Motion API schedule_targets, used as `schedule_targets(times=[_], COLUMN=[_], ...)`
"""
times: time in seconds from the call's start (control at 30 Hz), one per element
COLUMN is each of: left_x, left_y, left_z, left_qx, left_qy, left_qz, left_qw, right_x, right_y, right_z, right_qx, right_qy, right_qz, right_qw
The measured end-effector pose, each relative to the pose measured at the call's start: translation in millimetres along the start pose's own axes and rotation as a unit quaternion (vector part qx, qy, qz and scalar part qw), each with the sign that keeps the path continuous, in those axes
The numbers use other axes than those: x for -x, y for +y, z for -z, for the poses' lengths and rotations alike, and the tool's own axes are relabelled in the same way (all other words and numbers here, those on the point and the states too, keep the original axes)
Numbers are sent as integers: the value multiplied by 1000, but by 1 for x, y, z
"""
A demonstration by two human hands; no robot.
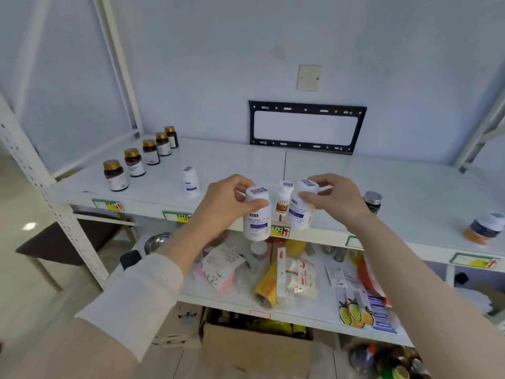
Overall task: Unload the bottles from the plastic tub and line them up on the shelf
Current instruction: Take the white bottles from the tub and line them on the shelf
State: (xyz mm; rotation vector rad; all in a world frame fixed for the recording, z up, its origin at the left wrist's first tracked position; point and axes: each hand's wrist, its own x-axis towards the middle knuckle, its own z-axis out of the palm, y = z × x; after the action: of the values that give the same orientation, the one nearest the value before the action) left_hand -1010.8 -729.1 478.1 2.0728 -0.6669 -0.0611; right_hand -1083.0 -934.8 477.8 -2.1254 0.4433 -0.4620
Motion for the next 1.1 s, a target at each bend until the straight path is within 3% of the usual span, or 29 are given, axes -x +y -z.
schedule_targets(times=[0.53,0.77,1.1], left_x=[-192,-270,-313], left_y=[-60,-128,-223], left_z=[117,144,107], left_qx=[-1,14,49], left_qy=[67,13,-107], left_qz=[-63,-59,3], left_qw=[996,998,993], right_x=[-196,-269,-334], right_y=[-95,-92,-47], right_z=[-97,-171,-253], right_qx=[-5,-3,9], right_qy=[6,9,-52], right_qz=[73,23,-25], right_qw=[997,1000,998])
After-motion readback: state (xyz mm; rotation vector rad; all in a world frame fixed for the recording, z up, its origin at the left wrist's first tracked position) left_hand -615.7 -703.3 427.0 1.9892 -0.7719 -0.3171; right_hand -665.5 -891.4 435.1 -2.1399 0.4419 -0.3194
